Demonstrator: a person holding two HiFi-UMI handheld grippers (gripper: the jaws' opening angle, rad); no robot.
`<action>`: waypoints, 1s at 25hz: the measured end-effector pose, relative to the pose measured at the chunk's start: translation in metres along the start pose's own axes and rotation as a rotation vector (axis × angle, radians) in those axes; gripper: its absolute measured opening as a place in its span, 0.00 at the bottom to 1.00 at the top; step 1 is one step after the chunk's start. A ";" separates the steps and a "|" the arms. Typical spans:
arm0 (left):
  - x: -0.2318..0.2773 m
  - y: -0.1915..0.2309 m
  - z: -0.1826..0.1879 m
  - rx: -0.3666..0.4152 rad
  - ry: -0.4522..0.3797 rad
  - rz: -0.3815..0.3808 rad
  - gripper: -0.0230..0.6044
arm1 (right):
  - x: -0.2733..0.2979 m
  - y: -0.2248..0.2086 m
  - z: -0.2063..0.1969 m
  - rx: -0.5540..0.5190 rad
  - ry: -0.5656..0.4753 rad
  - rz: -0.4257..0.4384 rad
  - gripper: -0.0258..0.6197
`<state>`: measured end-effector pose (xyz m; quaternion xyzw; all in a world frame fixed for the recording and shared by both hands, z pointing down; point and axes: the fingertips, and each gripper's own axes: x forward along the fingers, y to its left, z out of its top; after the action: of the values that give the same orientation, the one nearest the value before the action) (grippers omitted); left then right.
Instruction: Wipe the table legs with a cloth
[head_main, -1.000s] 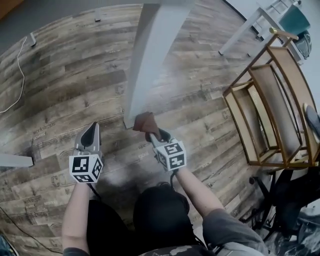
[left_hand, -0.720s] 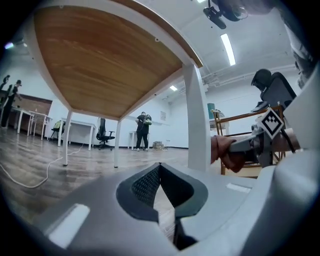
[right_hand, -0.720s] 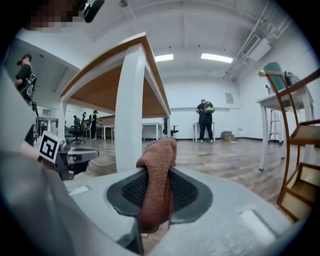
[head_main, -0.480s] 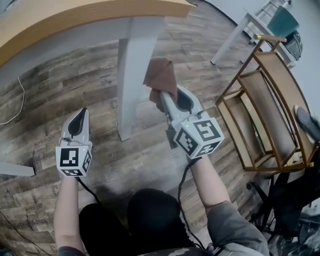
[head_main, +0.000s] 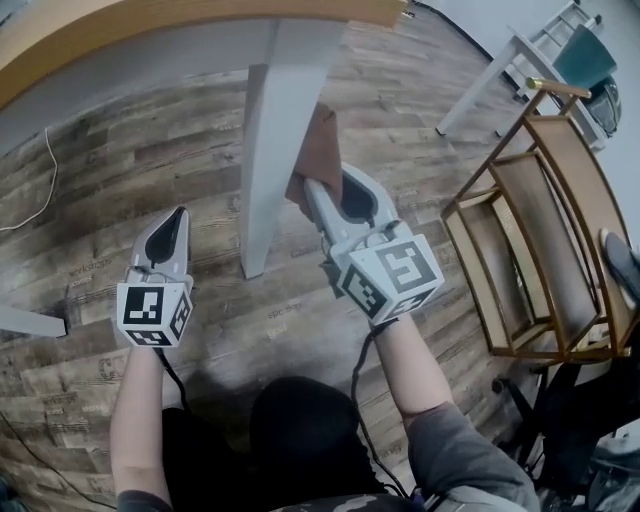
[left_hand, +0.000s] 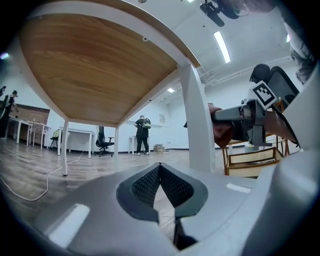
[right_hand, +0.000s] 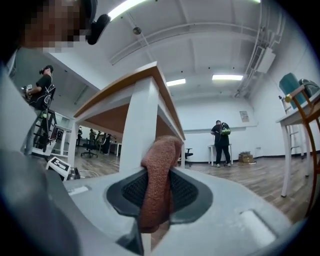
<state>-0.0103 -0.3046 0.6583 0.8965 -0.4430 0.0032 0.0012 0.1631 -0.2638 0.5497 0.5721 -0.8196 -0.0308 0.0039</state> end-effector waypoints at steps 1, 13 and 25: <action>-0.001 -0.002 -0.005 -0.005 0.007 -0.002 0.07 | 0.000 0.002 -0.015 0.009 0.024 0.017 0.17; -0.013 -0.019 -0.085 -0.104 0.103 0.032 0.07 | -0.010 0.013 -0.199 0.125 0.357 0.065 0.17; -0.004 -0.047 -0.139 -0.048 0.211 0.000 0.07 | -0.026 0.038 -0.332 0.202 0.689 0.163 0.17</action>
<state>0.0245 -0.2722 0.7970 0.8910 -0.4403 0.0867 0.0693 0.1504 -0.2415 0.8841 0.4793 -0.8120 0.2451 0.2255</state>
